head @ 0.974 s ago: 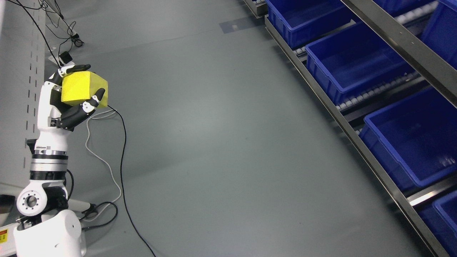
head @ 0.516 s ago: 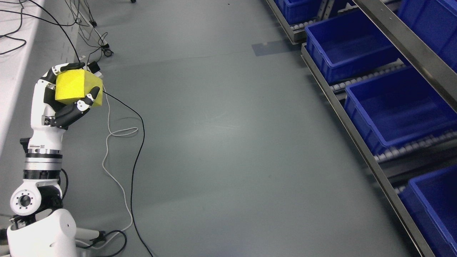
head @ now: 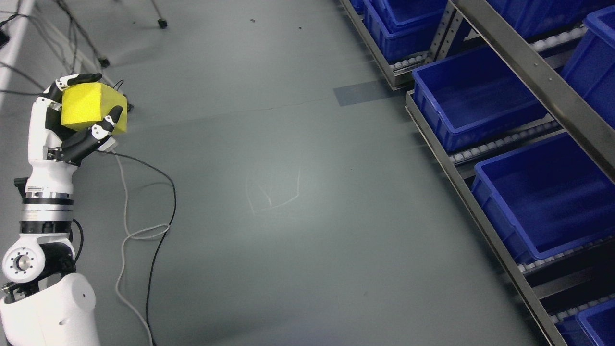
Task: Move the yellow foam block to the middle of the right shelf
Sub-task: 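Hold the cube in the left hand while turning toward the blue bin shelves, then move the left hand over the middle-shelf blue bin and release the cube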
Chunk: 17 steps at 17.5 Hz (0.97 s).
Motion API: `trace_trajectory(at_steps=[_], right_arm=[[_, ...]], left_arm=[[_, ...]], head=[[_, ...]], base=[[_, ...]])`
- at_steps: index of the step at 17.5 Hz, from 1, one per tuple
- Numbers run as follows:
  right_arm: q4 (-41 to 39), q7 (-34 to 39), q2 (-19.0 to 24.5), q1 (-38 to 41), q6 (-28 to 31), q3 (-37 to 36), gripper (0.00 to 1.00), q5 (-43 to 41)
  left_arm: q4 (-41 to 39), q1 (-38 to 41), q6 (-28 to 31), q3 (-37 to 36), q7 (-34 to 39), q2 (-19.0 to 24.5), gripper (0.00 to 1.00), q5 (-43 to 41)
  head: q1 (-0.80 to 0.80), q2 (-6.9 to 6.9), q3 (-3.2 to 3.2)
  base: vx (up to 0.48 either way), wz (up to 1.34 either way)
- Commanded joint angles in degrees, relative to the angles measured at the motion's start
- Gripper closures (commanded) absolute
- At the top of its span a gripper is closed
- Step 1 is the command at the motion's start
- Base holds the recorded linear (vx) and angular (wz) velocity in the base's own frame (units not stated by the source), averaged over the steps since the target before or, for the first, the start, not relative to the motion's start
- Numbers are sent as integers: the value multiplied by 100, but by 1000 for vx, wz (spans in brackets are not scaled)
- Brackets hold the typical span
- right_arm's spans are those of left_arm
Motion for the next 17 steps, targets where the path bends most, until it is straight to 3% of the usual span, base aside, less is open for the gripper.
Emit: trace_trajectory(at_steps=[1, 5, 17], right_arm=[[-100, 4, -100, -7, 1, 0, 0, 0], [-100, 4, -100, -16, 1, 0, 0, 0], [-100, 4, -100, -7, 1, 0, 0, 0]], left_arm=[[11, -141, 29, 144, -8, 42, 71, 0], [-7, -211, 99, 179, -8, 51, 71, 0], [20, -423, 293, 162, -25, 174, 71, 105]], head=[[0, 0, 0], [0, 0, 0], [0, 0, 0]], base=[[389, -497], [359, -698], [252, -1293]])
